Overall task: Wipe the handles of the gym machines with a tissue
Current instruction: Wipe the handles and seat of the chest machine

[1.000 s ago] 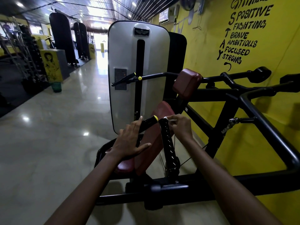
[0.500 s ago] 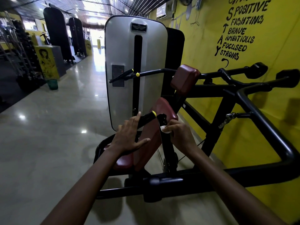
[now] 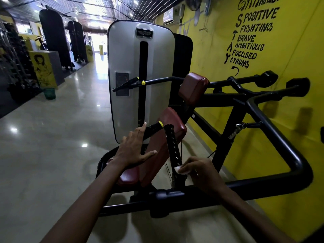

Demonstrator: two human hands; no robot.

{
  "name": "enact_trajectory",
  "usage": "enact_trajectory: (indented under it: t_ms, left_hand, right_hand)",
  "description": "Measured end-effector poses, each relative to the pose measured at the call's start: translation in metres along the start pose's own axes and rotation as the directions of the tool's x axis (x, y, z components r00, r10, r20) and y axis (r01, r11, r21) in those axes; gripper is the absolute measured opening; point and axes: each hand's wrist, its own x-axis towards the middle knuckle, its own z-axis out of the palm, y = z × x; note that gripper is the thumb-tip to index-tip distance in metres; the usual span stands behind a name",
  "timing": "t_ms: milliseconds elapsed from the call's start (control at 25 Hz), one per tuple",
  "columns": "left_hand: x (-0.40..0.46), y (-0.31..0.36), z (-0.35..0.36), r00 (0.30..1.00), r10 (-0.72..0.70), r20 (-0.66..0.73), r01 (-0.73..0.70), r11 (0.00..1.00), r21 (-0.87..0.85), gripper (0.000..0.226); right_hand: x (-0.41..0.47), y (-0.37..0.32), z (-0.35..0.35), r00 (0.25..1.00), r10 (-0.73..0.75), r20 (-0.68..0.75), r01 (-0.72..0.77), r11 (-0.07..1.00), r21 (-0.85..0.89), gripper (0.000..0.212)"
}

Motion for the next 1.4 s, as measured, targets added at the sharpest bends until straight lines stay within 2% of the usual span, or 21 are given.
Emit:
enact_trajectory:
  t_ms: [40,120,200,320,480,920,1160,1400]
  left_hand:
    - [0.0,0.0,0.0,1.0,0.0,-0.004,0.0,1.0,-0.002,0.108]
    - [0.0,0.001,0.001,1.0,-0.004,-0.012,0.004,1.0,-0.002,0.109]
    - [0.0,0.001,0.002,1.0,-0.003,-0.021,0.003,1.0,0.006,0.109]
    - [-0.001,0.0,0.002,1.0,-0.003,-0.025,0.003,1.0,0.014,0.11]
    - [0.0,0.001,0.001,1.0,0.004,-0.031,-0.004,1.0,-0.001,0.11]
    - [0.001,0.003,0.003,0.999,-0.018,-0.038,0.019,0.999,0.033,0.113]
    - [0.001,0.002,0.005,0.999,-0.017,-0.042,0.019,0.999,0.026,0.112]
    - [0.0,0.002,0.004,0.999,-0.015,-0.047,0.015,1.0,0.015,0.112]
  right_hand:
    - [0.006,0.001,-0.007,1.0,0.014,-0.027,-0.013,1.0,0.023,0.008]
    - [0.032,0.003,-0.02,0.981,0.075,-0.18,-0.062,0.995,0.076,0.012]
    - [0.068,0.009,-0.026,0.923,0.233,-0.307,-0.185,0.966,0.179,0.019]
    - [0.114,0.022,-0.012,0.872,0.34,-0.352,-0.258,0.931,0.259,0.016]
    - [0.13,0.034,0.021,0.849,0.443,-0.288,-0.335,0.873,0.355,0.022]
    - [0.05,0.034,0.019,0.902,0.422,-0.089,-0.336,0.817,0.47,0.022]
    - [0.01,0.02,-0.001,0.927,0.356,0.114,-0.374,0.868,0.328,0.015]
    - [0.017,0.019,-0.022,0.906,0.313,0.287,-0.384,0.891,0.243,0.017]
